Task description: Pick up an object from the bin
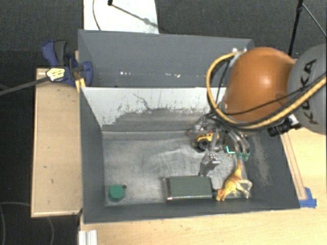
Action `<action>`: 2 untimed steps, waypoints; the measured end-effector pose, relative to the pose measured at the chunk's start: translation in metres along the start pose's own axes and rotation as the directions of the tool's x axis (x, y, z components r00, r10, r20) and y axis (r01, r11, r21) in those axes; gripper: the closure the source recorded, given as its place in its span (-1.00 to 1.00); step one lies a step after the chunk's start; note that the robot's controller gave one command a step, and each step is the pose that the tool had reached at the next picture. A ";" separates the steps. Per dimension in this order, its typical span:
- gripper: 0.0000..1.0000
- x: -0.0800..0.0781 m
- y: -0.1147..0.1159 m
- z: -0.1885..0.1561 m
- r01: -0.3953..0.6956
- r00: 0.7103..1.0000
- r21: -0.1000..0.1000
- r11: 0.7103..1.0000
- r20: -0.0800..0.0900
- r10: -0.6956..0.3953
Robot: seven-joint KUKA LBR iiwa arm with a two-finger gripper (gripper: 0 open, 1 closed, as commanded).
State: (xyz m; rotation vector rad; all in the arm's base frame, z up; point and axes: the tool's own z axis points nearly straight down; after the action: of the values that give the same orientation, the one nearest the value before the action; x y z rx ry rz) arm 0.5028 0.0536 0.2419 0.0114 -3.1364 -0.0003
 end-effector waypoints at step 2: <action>1.00 0.007 -0.065 0.127 0.222 0.975 0.001 0.975 0.004 -0.222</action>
Offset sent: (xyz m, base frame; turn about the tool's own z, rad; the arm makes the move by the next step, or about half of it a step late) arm -0.0065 -0.0644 -0.1264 -0.2254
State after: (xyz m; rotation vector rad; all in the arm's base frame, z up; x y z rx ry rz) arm 0.4960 -0.0112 0.1150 0.3615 -3.1201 -0.0002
